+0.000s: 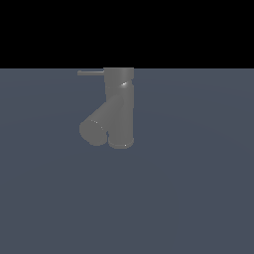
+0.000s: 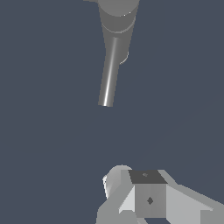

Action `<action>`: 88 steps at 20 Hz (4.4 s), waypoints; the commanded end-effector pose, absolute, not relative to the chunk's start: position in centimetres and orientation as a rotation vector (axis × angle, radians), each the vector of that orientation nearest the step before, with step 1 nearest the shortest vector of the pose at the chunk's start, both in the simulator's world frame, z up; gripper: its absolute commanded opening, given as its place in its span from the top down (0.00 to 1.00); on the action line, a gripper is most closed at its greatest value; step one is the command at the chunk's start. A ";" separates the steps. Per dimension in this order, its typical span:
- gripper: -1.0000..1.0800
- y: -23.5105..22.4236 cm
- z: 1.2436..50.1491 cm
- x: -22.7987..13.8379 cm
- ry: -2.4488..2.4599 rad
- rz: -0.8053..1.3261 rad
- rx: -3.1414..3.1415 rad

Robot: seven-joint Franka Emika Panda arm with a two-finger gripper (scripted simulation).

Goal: Turn on the faucet by rotating a designated handle.

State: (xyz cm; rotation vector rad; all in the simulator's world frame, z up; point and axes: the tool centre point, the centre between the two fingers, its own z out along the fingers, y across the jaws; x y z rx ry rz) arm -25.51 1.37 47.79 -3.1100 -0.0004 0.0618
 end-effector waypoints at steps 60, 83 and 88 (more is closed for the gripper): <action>1.00 6.7 40.0 -3.3 1.367 0.223 -2.690; 1.00 11.5 30.6 7.5 2.161 0.110 -2.246; 1.00 12.6 28.9 9.0 2.274 0.061 -2.152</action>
